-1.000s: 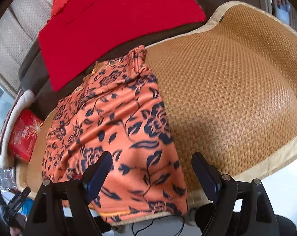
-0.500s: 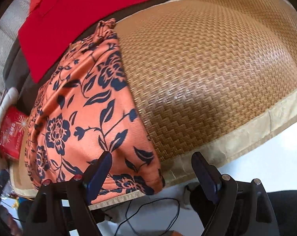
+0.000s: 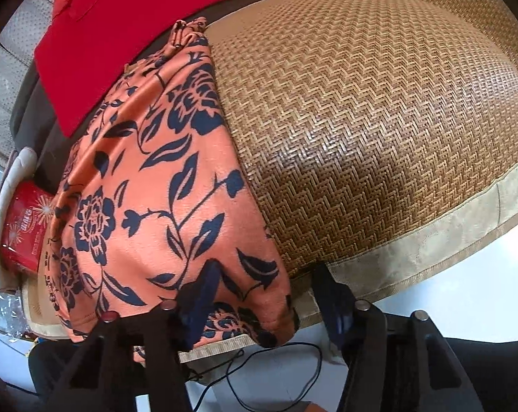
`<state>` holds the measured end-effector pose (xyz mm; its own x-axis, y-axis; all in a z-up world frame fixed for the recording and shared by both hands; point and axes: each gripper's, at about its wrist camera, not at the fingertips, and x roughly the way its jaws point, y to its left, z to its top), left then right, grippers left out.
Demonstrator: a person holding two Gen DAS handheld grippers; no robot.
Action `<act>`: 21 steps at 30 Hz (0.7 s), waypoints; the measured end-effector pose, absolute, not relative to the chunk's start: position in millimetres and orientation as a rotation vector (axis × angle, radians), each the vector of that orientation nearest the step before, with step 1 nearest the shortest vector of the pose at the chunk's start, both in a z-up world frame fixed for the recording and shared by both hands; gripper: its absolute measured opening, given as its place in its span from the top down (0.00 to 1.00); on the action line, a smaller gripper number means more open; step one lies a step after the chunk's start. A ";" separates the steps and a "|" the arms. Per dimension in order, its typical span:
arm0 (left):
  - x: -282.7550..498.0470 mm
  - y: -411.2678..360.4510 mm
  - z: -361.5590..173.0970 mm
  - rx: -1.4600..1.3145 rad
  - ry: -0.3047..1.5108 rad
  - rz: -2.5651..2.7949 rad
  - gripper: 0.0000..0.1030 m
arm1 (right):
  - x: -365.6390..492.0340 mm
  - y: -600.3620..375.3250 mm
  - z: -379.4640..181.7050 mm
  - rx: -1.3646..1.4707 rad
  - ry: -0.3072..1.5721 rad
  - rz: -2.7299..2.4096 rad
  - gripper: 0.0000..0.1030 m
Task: Fold small clothes
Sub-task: 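Close the right gripper on the blouse hem while the left gripper grasps the hem beside it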
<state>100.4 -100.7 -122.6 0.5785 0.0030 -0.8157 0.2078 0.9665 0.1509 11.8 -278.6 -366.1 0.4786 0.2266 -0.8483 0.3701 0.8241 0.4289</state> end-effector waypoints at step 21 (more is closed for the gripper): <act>108.7 -73.6 -121.1 0.199 0.939 -0.063 0.00 | 29.7 -227.8 -324.9 0.460 0.988 -0.042 0.91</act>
<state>108.7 -73.6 -121.1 0.5899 0.0328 -0.8068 0.1398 0.9799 0.1421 29.7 -227.8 -324.9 0.5573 0.1719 -0.8123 0.2394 0.9035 0.3555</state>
